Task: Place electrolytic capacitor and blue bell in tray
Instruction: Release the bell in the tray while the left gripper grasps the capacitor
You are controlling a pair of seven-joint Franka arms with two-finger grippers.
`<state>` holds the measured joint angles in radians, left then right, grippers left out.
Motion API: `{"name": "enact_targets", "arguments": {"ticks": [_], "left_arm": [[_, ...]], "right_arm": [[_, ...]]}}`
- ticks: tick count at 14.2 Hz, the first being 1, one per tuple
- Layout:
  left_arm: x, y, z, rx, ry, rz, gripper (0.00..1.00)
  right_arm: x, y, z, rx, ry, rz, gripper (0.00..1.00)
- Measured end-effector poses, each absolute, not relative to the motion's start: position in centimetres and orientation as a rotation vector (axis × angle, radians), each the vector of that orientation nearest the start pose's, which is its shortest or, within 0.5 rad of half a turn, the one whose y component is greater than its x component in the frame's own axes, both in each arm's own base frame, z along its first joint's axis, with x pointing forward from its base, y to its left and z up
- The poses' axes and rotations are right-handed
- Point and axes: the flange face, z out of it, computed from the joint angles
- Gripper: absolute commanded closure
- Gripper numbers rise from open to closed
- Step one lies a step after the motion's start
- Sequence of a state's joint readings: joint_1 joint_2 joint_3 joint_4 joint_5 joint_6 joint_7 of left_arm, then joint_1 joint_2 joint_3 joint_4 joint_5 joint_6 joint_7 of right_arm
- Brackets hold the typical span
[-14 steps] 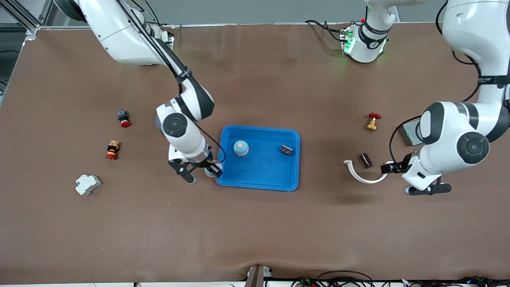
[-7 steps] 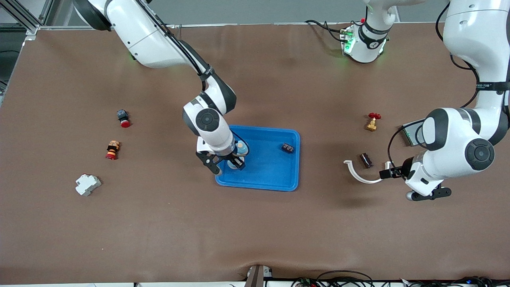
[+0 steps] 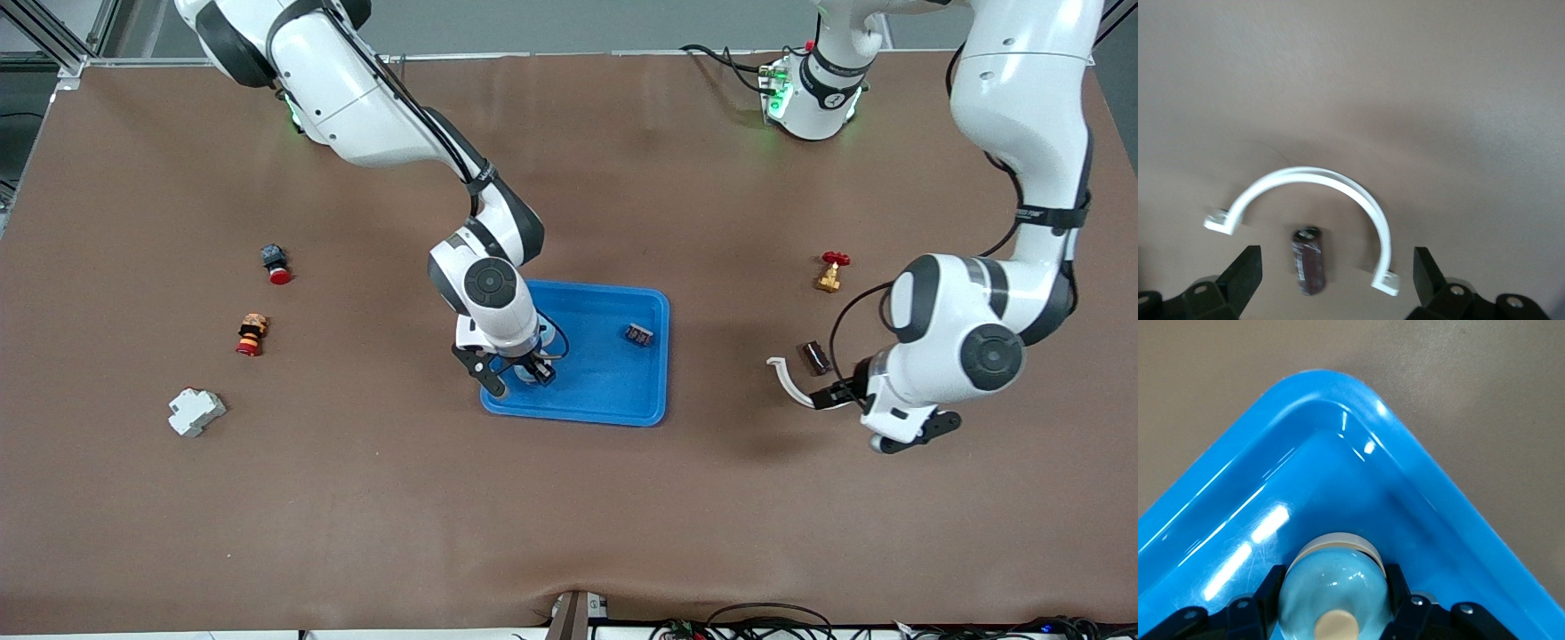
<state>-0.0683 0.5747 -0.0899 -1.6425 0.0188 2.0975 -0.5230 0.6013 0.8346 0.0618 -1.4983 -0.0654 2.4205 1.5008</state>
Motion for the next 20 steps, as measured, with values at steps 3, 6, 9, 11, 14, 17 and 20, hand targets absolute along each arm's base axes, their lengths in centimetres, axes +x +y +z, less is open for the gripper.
{"name": "enact_targets", "arguments": {"ticks": [3, 6, 9, 11, 14, 17, 20], "left_arm": [[65.9, -10.2, 25.8, -3.050, -0.626, 0.228, 0.00], [65.1, -9.2, 24.4, -3.030, -0.643, 0.276, 0.00], [64.1, -8.8, 23.6, -3.014, -0.657, 0.311, 0.00], [63.4, -8.7, 23.4, -3.004, -0.667, 0.328, 0.00], [62.4, -8.6, 22.6, -2.996, -0.672, 0.340, 0.00], [61.8, -8.3, 21.6, -3.002, -0.680, 0.323, 0.00], [61.6, -8.1, 21.2, -3.001, -0.685, 0.322, 0.00]], "right_arm": [[57.4, 44.0, 18.1, -2.813, 1.210, -0.072, 1.00], [57.6, 43.9, 18.2, -2.811, 1.213, -0.077, 1.00], [57.9, 43.6, 18.2, -2.810, 1.220, -0.085, 1.00], [58.2, 43.3, 18.2, -2.808, 1.227, -0.094, 1.00], [58.7, 43.0, 18.5, -2.801, 1.233, -0.107, 1.00], [58.6, 43.0, 18.5, -2.807, 1.236, -0.103, 0.00], [58.5, 43.1, 18.4, -2.811, 1.232, -0.105, 0.00]]}}
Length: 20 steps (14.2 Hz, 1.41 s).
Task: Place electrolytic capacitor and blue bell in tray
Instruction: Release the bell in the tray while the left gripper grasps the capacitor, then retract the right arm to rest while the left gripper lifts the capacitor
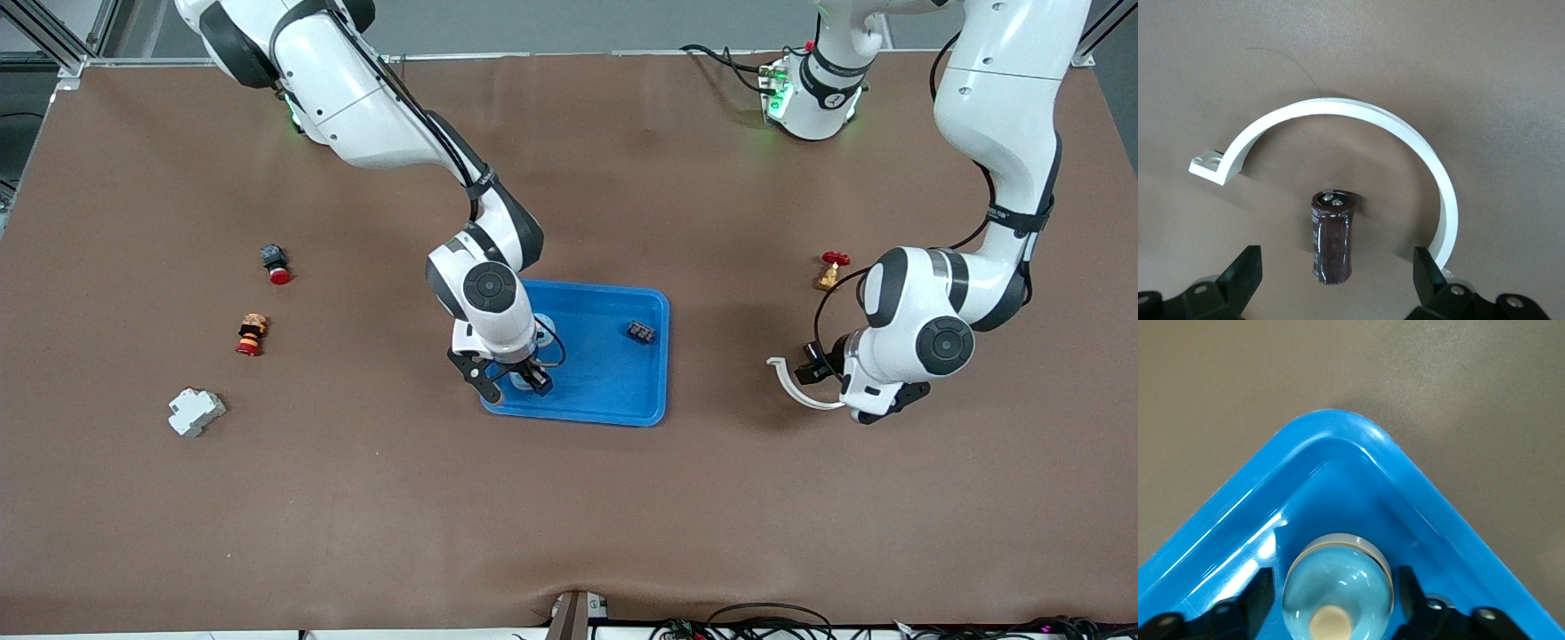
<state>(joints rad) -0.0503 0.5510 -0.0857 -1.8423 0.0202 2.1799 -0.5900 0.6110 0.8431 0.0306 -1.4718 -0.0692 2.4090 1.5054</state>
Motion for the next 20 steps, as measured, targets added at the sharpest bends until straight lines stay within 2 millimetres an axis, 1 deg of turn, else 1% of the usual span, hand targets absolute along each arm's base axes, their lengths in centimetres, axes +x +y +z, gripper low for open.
{"name": "enact_targets", "arguments": {"ticks": [3, 6, 9, 11, 12, 13, 15, 17, 18, 19, 20], "left_arm": [[61.5, -7.8, 20.7, -3.006, -0.694, 0.304, 0.00], [61.1, -7.7, 19.7, -3.006, -0.697, 0.306, 0.00], [61.0, -7.7, 18.7, -3.006, -0.696, 0.312, 0.00], [60.8, -7.8, 18.0, -3.003, -0.693, 0.326, 0.00], [60.7, -7.8, 17.7, -3.002, -0.693, 0.329, 0.00], [60.7, -7.8, 17.5, -3.002, -0.693, 0.329, 0.10], [60.6, -7.8, 17.2, -3.002, -0.693, 0.331, 0.34], [60.7, -7.9, 17.2, -3.006, -0.692, 0.325, 0.63], [60.8, -8.1, 17.3, -3.009, -0.689, 0.320, 0.74], [60.8, -8.2, 17.4, -3.011, -0.686, 0.317, 0.84], [60.8, -8.3, 17.4, -3.012, -0.684, 0.316, 0.92]], "right_arm": [[58.7, 43.3, 18.8, -2.807, 1.226, -0.115, 0.00], [59.1, 43.6, 19.8, -2.809, 1.229, -0.115, 0.00], [59.9, 43.8, 22.0, -2.839, 1.252, -0.096, 0.00], [60.6, 43.2, 23.6, -2.874, 1.256, -0.084, 0.00], [61.0, 42.6, 24.5, -2.900, 1.214, -0.084, 0.00], [61.6, 41.7, 25.5, -2.928, 1.163, -0.083, 0.00], [62.6, 39.5, 27.2, -2.984, 1.087, -0.069, 0.00], [63.7, 37.3, 28.9, -3.024, 1.010, -0.083, 0.00], [64.2, 36.1, 29.8, -3.037, 0.980, -0.095, 0.00], [64.5, 34.6, 31.0, -3.050, 0.940, -0.105, 0.00], [64.8, 32.7, 32.4, -3.068, 0.889, -0.110, 0.00]]}}
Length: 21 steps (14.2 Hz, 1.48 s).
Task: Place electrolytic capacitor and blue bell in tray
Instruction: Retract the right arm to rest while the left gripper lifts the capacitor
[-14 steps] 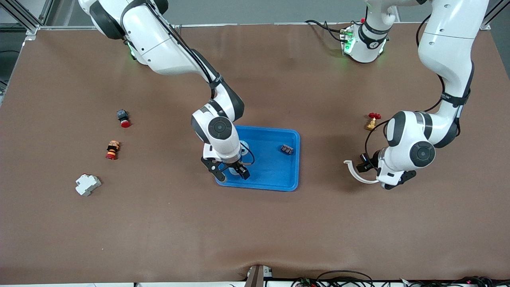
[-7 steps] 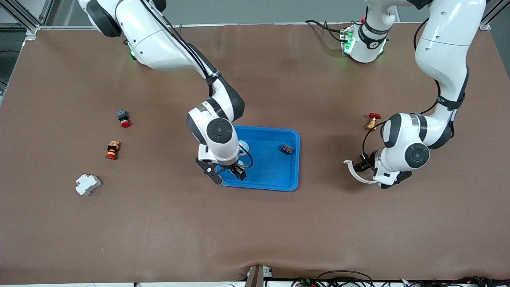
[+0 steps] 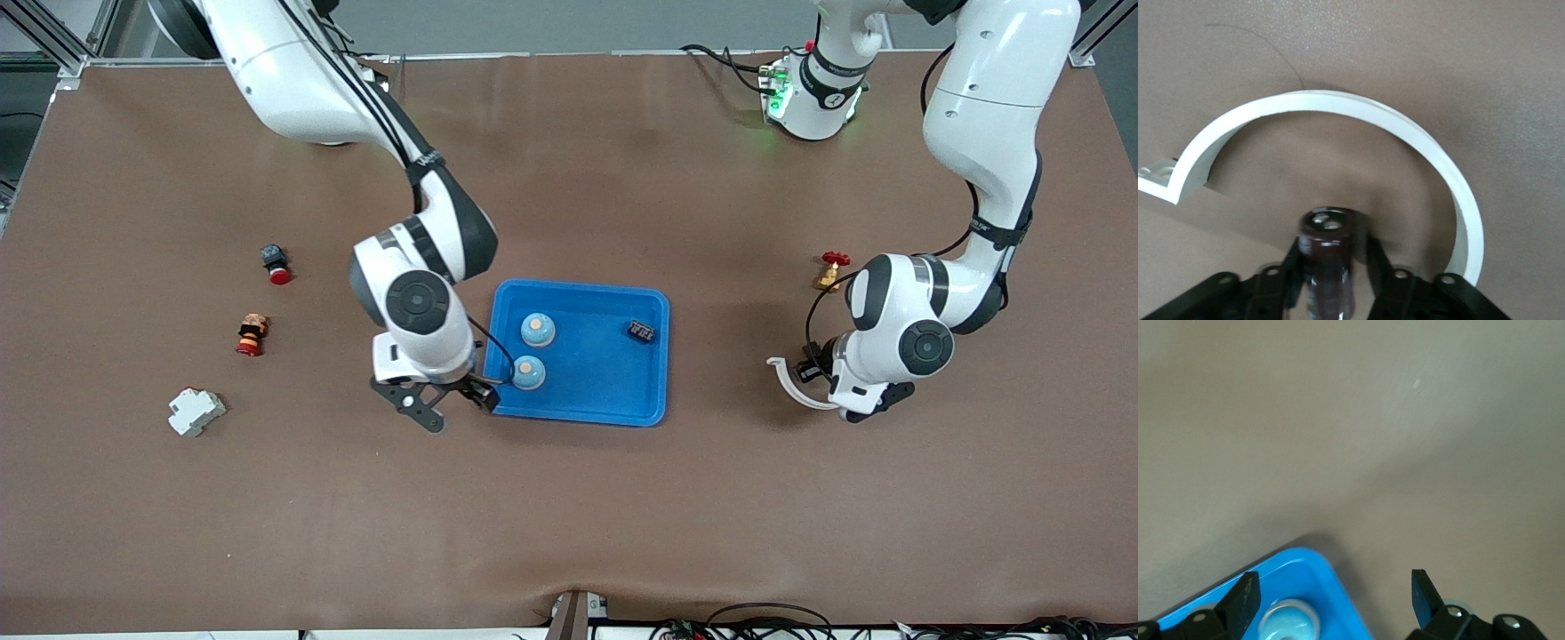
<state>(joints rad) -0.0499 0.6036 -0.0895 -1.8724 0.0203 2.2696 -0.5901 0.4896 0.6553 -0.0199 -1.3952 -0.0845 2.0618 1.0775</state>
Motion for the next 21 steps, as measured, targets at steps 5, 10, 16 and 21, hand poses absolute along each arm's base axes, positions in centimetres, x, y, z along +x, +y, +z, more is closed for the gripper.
{"name": "enact_targets", "arguments": {"ticks": [5, 10, 16, 21], "left_arm": [[60.8, -8.3, 17.4, -3.011, -0.684, 0.316, 1.00], [62.2, -7.9, 19.1, -3.012, -0.697, 0.301, 1.00], [66.4, -8.1, 26.8, -3.017, -0.711, 0.281, 1.00], [68.8, -9.4, 32.0, -3.089, -0.875, 0.242, 1.00]], "right_arm": [[65.0, 16.5, 40.0, -3.195, 0.500, -0.022, 0.00], [64.1, 8.2, 44.4, -3.223, 0.309, 0.024, 0.00], [63.5, -0.6, 48.9, -3.212, 0.277, -0.048, 0.00], [61.3, -2.6, 52.7, -3.200, 0.227, -0.030, 0.00]]}}
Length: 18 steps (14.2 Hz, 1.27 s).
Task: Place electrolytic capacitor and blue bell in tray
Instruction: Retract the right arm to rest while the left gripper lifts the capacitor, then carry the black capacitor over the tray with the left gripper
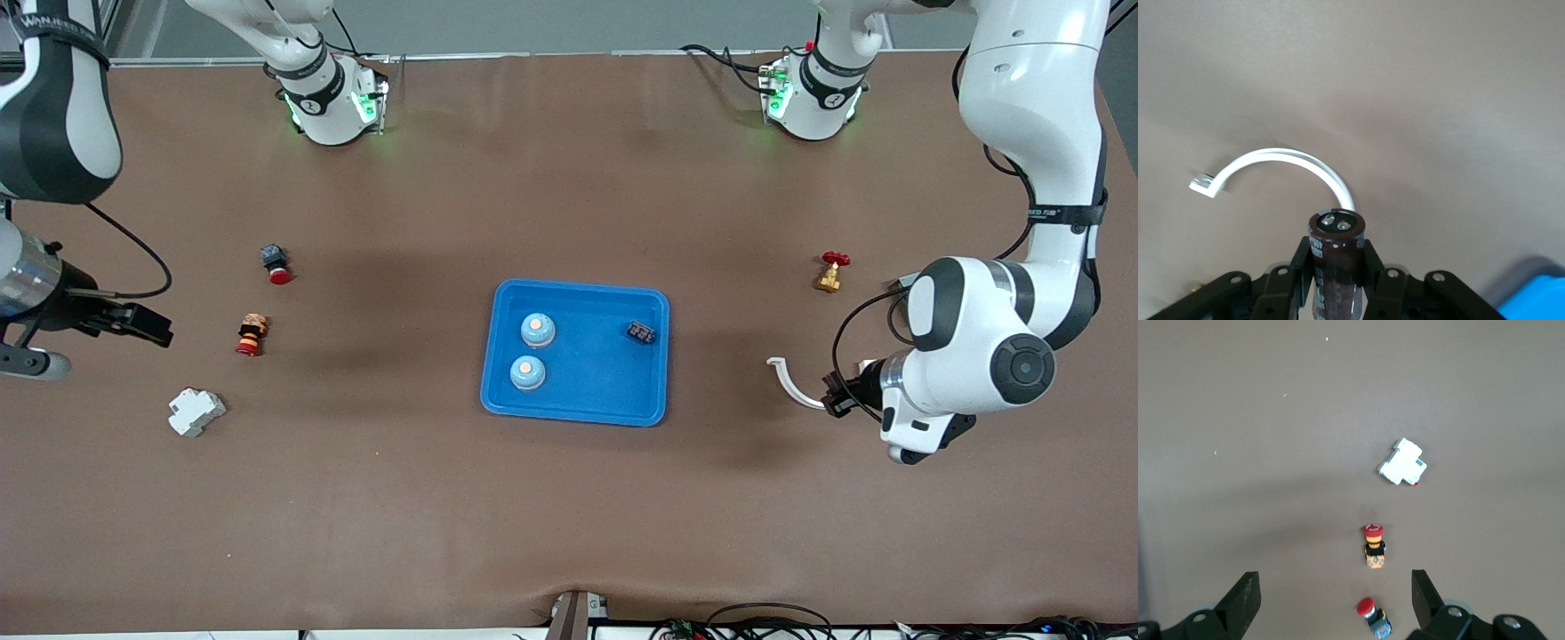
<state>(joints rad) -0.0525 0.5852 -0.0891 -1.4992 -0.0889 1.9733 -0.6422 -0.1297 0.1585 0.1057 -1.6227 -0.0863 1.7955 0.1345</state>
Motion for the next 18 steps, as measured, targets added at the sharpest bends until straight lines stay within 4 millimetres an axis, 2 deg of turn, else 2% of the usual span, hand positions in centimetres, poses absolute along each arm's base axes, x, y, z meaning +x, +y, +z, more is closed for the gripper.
{"name": "enact_targets", "arguments": {"ticks": [2, 3, 8, 13, 16, 18], "left_arm": [[69.2, -10.5, 32.9, -3.082, -0.954, 0.224, 1.00], [69.4, -11.6, 33.2, -3.075, -0.992, 0.216, 1.00], [69.9, -21.4, 33.6, -3.057, -1.158, 0.134, 1.00], [68.5, -29.7, 31.7, -3.092, -1.228, 0.044, 1.00], [67.3, -33.3, 30.8, -3.116, -1.223, 0.021, 1.00], [66.8, -35.3, 29.5, -3.134, -1.225, -0.002, 1.00]], "right_arm": [[60.4, -1.0, 54.3, -3.205, 0.188, -0.025, 0.00], [59.9, -0.3, 55.1, -3.208, 0.173, -0.026, 0.00], [57.6, 0.6, 58.4, -3.217, 0.160, -0.034, 0.00], [57.0, 0.6, 59.0, -3.218, 0.162, -0.030, 0.00], [56.4, -0.5, 60.0, -3.211, 0.191, -0.046, 0.00], [55.9, -1.0, 60.6, -3.211, 0.187, -0.051, 0.00]]}}
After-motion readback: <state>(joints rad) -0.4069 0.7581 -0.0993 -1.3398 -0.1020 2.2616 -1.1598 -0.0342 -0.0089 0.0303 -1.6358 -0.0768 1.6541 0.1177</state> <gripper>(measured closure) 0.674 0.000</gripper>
